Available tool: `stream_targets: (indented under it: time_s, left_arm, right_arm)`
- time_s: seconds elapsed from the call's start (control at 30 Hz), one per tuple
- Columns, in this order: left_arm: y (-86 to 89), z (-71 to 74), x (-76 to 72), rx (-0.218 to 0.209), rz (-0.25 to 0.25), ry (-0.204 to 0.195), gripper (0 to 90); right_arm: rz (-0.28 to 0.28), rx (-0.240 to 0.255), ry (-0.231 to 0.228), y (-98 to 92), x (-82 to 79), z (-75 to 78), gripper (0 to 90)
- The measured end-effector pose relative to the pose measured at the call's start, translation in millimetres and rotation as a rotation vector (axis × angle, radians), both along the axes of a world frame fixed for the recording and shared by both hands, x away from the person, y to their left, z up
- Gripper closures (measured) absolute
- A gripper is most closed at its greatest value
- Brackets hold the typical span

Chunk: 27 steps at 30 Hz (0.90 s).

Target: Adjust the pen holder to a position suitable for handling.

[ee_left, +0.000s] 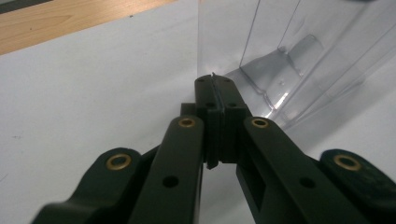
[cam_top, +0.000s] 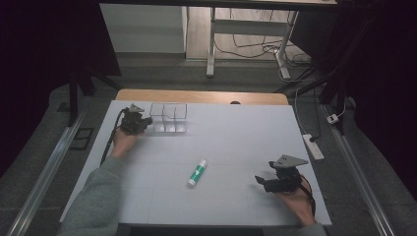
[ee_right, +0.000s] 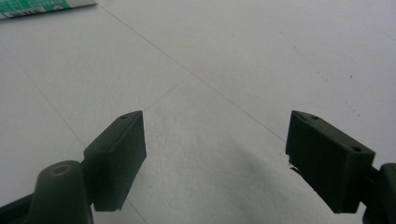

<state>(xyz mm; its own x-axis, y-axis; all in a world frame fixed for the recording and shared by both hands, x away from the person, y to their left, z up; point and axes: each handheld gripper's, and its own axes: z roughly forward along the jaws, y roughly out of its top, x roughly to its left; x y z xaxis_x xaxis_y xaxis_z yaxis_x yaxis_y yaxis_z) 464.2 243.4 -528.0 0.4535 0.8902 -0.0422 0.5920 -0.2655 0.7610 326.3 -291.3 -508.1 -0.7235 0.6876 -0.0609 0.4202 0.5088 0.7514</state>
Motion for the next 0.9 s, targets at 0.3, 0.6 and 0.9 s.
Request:
stream_targets:
  time_s: [0.3, 0.6, 0.9]
  left_arm:
    - [-6.6, 1.1, 0.9, 0.001, -0.018, -0.001, 89.0]
    - [-14.9, 3.5, 0.0, 0.004, -0.043, -0.004, 89.0]
    - [-25.7, 4.9, 0.8, 0.009, -0.064, -0.014, 89.0]
  right_arm:
    - [-0.003, -0.009, 0.002, 0.3, 0.2, -0.2, 19.6]
    - [-0.002, -0.012, 0.004, 0.6, 0.4, -0.6, 19.6]
    - [0.002, -0.013, 0.007, 1.1, 0.6, -1.0, 19.5]
